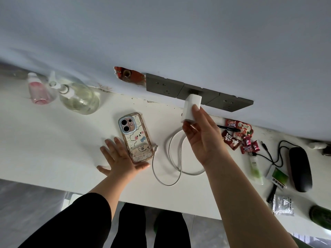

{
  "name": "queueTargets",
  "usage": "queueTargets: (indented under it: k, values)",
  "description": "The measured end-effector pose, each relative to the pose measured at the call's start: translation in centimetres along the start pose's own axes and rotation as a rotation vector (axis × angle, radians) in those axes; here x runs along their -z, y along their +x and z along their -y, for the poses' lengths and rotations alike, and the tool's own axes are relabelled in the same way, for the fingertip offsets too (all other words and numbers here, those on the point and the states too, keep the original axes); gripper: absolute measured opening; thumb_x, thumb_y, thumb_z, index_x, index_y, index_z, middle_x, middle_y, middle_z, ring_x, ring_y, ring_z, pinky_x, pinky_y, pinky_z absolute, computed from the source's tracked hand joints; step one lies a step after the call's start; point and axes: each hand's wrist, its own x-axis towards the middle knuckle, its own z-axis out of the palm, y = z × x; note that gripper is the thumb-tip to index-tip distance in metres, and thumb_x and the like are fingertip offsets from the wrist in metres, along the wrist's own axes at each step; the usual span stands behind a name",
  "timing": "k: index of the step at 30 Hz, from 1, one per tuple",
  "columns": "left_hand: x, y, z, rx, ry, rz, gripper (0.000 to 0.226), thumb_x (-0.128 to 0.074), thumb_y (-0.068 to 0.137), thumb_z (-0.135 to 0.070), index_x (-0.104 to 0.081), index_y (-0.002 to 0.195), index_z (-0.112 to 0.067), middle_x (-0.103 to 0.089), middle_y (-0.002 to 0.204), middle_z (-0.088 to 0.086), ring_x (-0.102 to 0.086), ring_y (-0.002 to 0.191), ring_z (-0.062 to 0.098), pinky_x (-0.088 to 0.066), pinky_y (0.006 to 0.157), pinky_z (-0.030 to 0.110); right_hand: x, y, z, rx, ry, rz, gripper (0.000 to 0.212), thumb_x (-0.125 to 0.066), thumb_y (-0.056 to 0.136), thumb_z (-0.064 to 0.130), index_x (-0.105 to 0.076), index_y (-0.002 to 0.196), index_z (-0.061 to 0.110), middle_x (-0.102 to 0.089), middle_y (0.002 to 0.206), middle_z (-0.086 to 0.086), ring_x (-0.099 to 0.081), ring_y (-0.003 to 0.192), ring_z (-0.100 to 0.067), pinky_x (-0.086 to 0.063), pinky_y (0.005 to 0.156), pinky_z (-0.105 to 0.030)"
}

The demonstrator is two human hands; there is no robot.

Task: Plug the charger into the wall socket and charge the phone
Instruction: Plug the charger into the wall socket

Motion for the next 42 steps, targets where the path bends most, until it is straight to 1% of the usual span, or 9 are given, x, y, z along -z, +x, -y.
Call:
queueTargets:
  k: [7,10,18,22,26,30,33,40,42]
  values:
    - [0.0,-0.2,-0.1,-0.004,-0.009,0.008,0.154,-0.070,0.046,-0.078,0.043,0.135,-0.024,0.045,0.148,0.003,0.036,0.140,0.028,-0.004,0.105,0.074,-0.4,0.1,-0.1,0.019,0.013,-0.038,0.008,-0.078,0.076,0.022,-0.078,0.073,0.015,-0.067,0.064,0.000,-0.064,0.058,-0.014,-0.055,0.059,-0.023]
    - [0.1,-0.2,0.0,-0.013,-0.016,0.011,0.153,-0.070,0.047,-0.077,0.043,0.136,-0.024,0.046,0.148,0.003,0.037,0.140,0.027,-0.003,0.105,0.074,-0.6,0.2,-0.1,-0.006,-0.006,-0.045,0.020,-0.076,0.079,0.021,-0.076,0.061,0.012,-0.066,0.060,0.000,-0.064,0.057,-0.013,-0.055,0.060,-0.022]
    - [0.1,-0.3,-0.1,-0.016,-0.020,0.005,0.151,-0.069,0.047,-0.078,0.048,0.127,-0.027,0.046,0.148,0.003,0.037,0.140,0.028,-0.003,0.105,0.074,-0.9,0.5,0.7,-0.030,-0.009,-0.073,0.020,-0.078,0.077,0.021,-0.077,0.060,0.011,-0.066,0.061,-0.003,-0.065,0.057,-0.016,-0.055,0.059,-0.022]
    - [0.0,-0.2,0.0,-0.012,-0.022,0.004,0.152,-0.068,0.046,-0.079,0.046,0.131,-0.026,0.047,0.147,0.003,0.037,0.140,0.027,-0.002,0.105,0.074,-0.8,0.7,1.1,-0.044,-0.039,-0.063,0.021,-0.077,0.077,0.022,-0.076,0.060,0.012,-0.067,0.060,-0.002,-0.066,0.056,-0.016,-0.055,0.059,-0.023]
    - [-0.1,-0.1,0.1,-0.022,-0.031,0.004,0.150,-0.068,0.046,-0.079,0.050,0.123,-0.029,0.047,0.147,0.002,0.038,0.139,0.027,-0.001,0.105,0.074,-0.8,0.8,1.4,-0.055,-0.068,-0.074,0.018,-0.078,0.077,0.023,-0.076,0.064,0.009,-0.063,0.070,-0.008,-0.065,0.055,-0.017,-0.055,0.056,-0.023]
    - [-0.1,-0.1,0.1,-0.021,-0.034,0.004,0.149,-0.069,0.047,-0.078,0.050,0.123,-0.030,0.047,0.147,0.002,0.038,0.139,0.027,0.000,0.105,0.074,-1.0,0.7,2.2,-0.090,-0.067,-0.116,0.022,-0.079,0.075,0.022,-0.070,0.079,0.003,-0.059,0.078,-0.013,-0.064,0.052,-0.018,-0.053,0.052,-0.021]
    - [-0.1,-0.1,0.1,-0.018,-0.032,0.004,0.149,-0.068,0.047,-0.079,0.050,0.123,-0.029,0.047,0.147,0.003,0.038,0.139,0.027,-0.001,0.105,0.074,-1.3,0.6,2.3,-0.107,-0.077,-0.118,0.024,-0.078,0.076,0.022,-0.067,0.084,0.002,-0.058,0.081,-0.014,-0.063,0.051,-0.018,-0.053,0.051,-0.021]
    - [0.0,-0.3,0.0,-0.022,-0.027,0.008,0.152,-0.068,0.046,-0.079,0.047,0.130,-0.026,0.045,0.148,0.004,0.037,0.139,0.028,-0.001,0.104,0.074,-1.2,0.5,2.4,-0.115,-0.073,-0.105,0.027,-0.078,0.076,0.023,-0.066,0.087,0.002,-0.055,0.095,-0.018,-0.064,0.053,-0.018,-0.054,0.054,-0.022]
    - [0.0,-0.2,0.0,-0.021,-0.024,0.011,0.153,-0.068,0.046,-0.079,0.046,0.132,-0.025,0.046,0.148,0.004,0.037,0.139,0.028,-0.001,0.104,0.074,-0.5,0.7,2.5,-0.122,-0.122,-0.040,0.033,-0.075,0.078,0.031,-0.066,0.093,0.003,-0.056,0.099,-0.018,-0.066,0.060,-0.018,-0.056,0.059,-0.023]
